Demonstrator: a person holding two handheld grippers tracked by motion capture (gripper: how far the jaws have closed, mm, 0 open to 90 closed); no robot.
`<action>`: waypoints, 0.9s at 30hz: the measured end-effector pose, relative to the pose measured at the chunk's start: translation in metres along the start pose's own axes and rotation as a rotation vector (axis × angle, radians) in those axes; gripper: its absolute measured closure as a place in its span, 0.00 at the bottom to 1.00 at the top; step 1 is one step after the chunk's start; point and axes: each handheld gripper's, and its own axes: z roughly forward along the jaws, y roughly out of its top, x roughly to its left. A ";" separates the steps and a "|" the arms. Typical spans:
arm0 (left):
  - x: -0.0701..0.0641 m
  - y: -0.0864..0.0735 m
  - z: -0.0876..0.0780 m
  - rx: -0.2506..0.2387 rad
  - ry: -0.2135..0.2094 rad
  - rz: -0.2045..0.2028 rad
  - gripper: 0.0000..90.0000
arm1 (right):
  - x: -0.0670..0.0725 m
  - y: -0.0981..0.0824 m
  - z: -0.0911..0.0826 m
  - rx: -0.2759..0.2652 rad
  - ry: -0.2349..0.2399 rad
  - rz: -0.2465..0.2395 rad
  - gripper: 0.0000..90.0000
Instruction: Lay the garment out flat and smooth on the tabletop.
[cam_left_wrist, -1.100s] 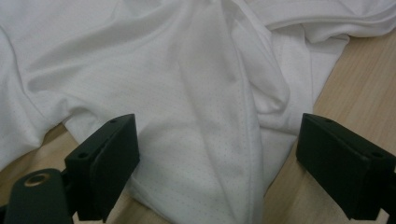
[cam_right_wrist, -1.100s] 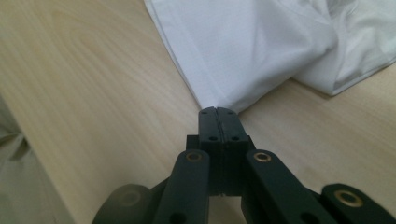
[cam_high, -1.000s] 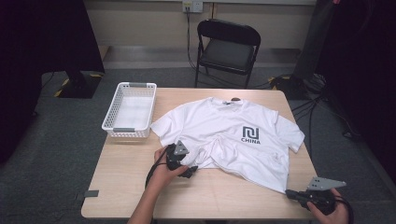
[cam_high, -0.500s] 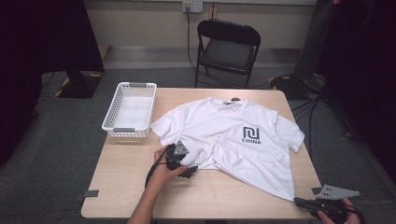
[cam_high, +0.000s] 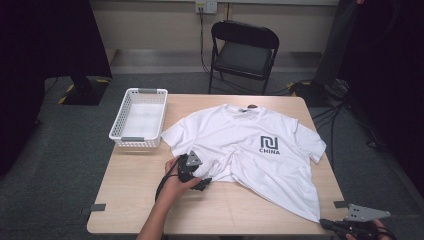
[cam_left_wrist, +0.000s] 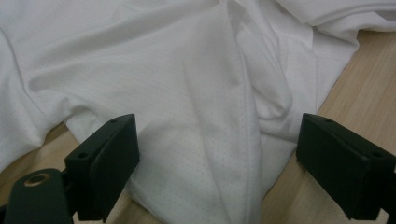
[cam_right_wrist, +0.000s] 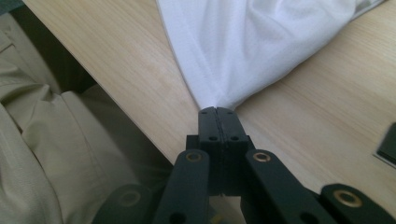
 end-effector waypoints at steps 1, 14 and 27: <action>0.000 0.000 0.000 0.000 0.000 0.000 0.14 | 0.000 -0.001 -0.001 -0.005 -0.004 0.005 1.00; 0.000 0.000 0.000 0.000 0.000 0.000 0.14 | -0.010 0.018 -0.004 -0.065 -0.078 0.031 0.75; 0.000 0.000 0.000 0.000 -0.001 0.001 0.14 | -0.043 0.044 0.034 -0.076 -0.237 0.148 0.66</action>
